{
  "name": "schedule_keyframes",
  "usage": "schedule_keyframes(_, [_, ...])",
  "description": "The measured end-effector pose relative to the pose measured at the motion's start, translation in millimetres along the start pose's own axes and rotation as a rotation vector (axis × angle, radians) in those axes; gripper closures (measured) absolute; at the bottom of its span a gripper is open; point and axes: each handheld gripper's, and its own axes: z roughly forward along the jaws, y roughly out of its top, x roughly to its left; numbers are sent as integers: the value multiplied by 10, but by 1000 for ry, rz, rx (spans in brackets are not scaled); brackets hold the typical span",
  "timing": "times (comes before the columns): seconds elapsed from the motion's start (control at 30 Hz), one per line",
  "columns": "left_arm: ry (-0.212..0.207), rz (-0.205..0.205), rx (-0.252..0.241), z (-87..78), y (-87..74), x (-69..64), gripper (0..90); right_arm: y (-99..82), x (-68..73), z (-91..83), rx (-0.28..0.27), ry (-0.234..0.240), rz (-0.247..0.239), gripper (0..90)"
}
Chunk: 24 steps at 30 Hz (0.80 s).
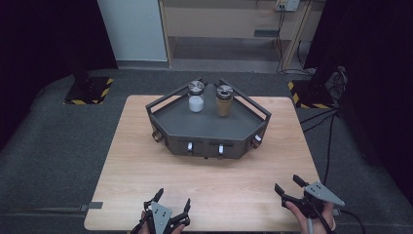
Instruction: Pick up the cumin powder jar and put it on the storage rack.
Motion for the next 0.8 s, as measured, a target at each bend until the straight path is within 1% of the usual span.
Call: schedule_keyframes(0.8, [3, 1, -6, -3, 7, -2, 68, -1, 5, -12, -5, -3, -3, 185])
